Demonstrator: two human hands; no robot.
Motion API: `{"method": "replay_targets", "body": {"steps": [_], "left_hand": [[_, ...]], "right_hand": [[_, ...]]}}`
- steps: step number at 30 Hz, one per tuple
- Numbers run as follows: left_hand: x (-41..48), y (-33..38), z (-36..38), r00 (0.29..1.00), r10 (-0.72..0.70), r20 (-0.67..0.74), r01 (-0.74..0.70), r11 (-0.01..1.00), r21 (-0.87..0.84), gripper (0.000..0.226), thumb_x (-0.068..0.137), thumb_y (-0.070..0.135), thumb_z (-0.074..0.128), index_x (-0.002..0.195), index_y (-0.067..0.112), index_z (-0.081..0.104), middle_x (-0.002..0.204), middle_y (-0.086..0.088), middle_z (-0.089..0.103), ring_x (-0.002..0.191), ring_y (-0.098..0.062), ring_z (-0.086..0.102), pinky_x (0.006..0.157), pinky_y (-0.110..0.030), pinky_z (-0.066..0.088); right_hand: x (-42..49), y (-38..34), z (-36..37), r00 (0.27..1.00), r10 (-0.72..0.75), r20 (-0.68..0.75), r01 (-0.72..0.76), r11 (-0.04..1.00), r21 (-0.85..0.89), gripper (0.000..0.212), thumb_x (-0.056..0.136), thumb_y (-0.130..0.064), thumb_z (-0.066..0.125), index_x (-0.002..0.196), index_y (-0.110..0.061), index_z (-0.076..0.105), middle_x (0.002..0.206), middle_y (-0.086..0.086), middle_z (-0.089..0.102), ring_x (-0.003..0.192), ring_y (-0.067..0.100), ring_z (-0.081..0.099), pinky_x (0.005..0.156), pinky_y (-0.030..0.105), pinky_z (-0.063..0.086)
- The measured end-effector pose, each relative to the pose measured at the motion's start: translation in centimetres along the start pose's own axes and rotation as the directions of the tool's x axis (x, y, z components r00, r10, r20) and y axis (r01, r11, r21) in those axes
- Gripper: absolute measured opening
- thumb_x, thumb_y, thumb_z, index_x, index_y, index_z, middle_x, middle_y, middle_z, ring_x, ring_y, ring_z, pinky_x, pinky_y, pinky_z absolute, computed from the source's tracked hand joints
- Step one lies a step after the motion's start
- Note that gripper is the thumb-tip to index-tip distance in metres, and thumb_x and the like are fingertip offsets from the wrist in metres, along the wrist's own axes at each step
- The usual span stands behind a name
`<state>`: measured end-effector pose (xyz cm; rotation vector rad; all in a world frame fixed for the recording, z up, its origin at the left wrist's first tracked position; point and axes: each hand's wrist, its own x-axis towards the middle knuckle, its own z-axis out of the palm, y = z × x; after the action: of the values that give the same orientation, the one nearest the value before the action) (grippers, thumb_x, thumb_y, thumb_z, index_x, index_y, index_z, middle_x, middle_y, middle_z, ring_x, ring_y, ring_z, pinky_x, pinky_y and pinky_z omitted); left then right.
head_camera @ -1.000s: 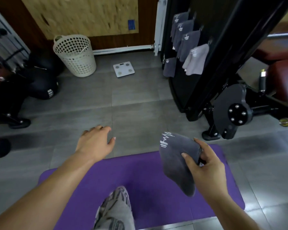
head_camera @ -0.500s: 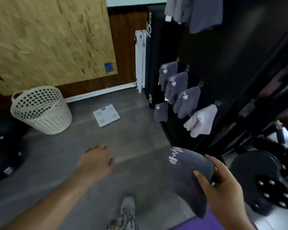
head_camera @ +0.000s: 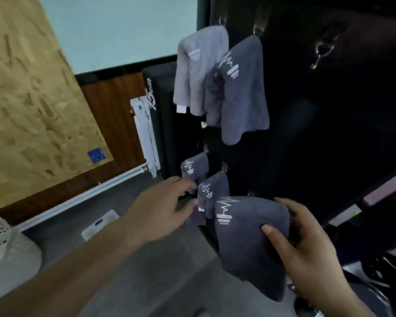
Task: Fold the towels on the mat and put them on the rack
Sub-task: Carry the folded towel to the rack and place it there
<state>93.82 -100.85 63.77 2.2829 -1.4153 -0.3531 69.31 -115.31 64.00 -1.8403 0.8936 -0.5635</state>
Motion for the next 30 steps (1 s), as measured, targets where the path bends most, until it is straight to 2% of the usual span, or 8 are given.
{"method": "replay_targets", "body": {"steps": [3, 5, 9, 13, 18, 23, 25, 30], "left_hand": [[5.0, 4.5, -4.5, 0.991, 0.136, 0.009, -0.124, 0.926, -0.357, 0.032, 0.098, 0.042, 0.058, 0.129, 0.039, 0.06, 0.119, 0.023, 0.066, 0.111, 0.009, 0.059, 0.096, -0.021, 0.051], [7.5, 7.1, -7.1, 0.967, 0.236, 0.091, -0.163, 0.856, -0.491, 0.03, 0.099, 0.036, 0.057, 0.129, 0.036, 0.062, 0.12, 0.023, 0.068, 0.114, 0.011, 0.059, 0.099, -0.016, 0.049], [13.0, 9.9, -10.1, 0.88, 0.405, 0.247, -0.221, 0.811, -0.541, 0.033, 0.102, 0.029, 0.057, 0.134, 0.038, 0.058, 0.129, 0.02, 0.065, 0.121, 0.012, 0.055, 0.107, -0.023, 0.044], [17.6, 11.4, -12.0, 0.756, 0.516, 0.403, -0.149, 0.735, -0.661, 0.061, 0.09, 0.024, 0.059, 0.148, 0.036, 0.043, 0.149, 0.012, 0.053, 0.135, -0.002, 0.049, 0.118, -0.04, 0.037], [19.8, 12.2, -13.0, 0.71, 0.577, 0.404, -0.186, 0.707, -0.682, 0.061, 0.085, 0.022, 0.06, 0.144, 0.029, 0.046, 0.137, 0.005, 0.062, 0.123, -0.021, 0.062, 0.103, -0.06, 0.048], [21.0, 12.6, -13.9, 0.685, 0.62, 0.383, -0.189, 0.659, -0.728, 0.034, 0.089, 0.022, 0.064, 0.123, 0.018, 0.06, 0.12, -0.009, 0.069, 0.112, -0.026, 0.067, 0.095, -0.041, 0.055], [21.4, 12.6, -14.3, 0.671, 0.642, 0.371, -0.218, 0.649, -0.729, 0.028, 0.089, 0.025, 0.065, 0.115, 0.016, 0.061, 0.11, -0.007, 0.07, 0.103, -0.015, 0.068, 0.092, -0.03, 0.055], [21.9, 12.5, -14.9, 0.667, 0.639, 0.383, -0.183, 0.639, -0.747, 0.024, 0.095, 0.022, 0.067, 0.115, 0.011, 0.059, 0.092, 0.001, 0.069, 0.087, -0.007, 0.068, 0.075, -0.019, 0.054]], "right_hand": [[4.1, -2.9, -1.6, 0.991, -0.094, 0.094, 0.087, 0.993, 0.083, 0.046, 0.088, -0.009, 0.072, 0.115, -0.045, 0.064, 0.105, -0.015, 0.074, 0.098, 0.002, 0.07, 0.08, 0.019, 0.056], [6.2, -5.2, -2.8, 0.977, -0.159, 0.144, 0.138, 0.98, 0.146, 0.039, 0.088, -0.01, 0.068, 0.119, -0.034, 0.066, 0.108, -0.01, 0.074, 0.103, 0.006, 0.07, 0.08, 0.016, 0.054], [9.7, -9.3, -4.9, 0.939, -0.259, 0.225, 0.194, 0.942, 0.276, 0.03, 0.093, -0.02, 0.064, 0.12, -0.032, 0.068, 0.12, 0.002, 0.071, 0.114, 0.017, 0.067, 0.091, 0.024, 0.054], [12.1, -11.5, -6.4, 0.946, -0.242, 0.213, 0.17, 0.936, 0.307, 0.034, 0.092, -0.017, 0.057, 0.125, -0.019, 0.067, 0.126, 0.007, 0.068, 0.119, 0.027, 0.064, 0.097, 0.033, 0.054], [12.6, -13.6, -7.2, 0.954, -0.244, 0.176, 0.179, 0.93, 0.322, 0.032, 0.095, -0.006, 0.056, 0.123, -0.014, 0.067, 0.123, 0.01, 0.07, 0.115, 0.028, 0.067, 0.091, 0.03, 0.056], [13.3, -15.0, -7.8, 0.963, -0.252, 0.095, 0.209, 0.92, 0.331, 0.042, 0.084, -0.01, 0.06, 0.126, -0.013, 0.065, 0.122, 0.024, 0.066, 0.116, 0.043, 0.062, 0.097, 0.045, 0.052], [13.4, -15.4, -7.8, 0.96, -0.262, 0.094, 0.216, 0.915, 0.34, 0.045, 0.082, -0.012, 0.061, 0.127, -0.013, 0.065, 0.122, 0.028, 0.064, 0.117, 0.046, 0.06, 0.099, 0.048, 0.051], [14.0, -15.8, -7.8, 0.961, -0.272, 0.056, 0.227, 0.886, 0.405, 0.043, 0.078, -0.016, 0.07, 0.12, -0.011, 0.068, 0.118, 0.029, 0.067, 0.107, 0.036, 0.067, 0.091, 0.036, 0.056]]}}
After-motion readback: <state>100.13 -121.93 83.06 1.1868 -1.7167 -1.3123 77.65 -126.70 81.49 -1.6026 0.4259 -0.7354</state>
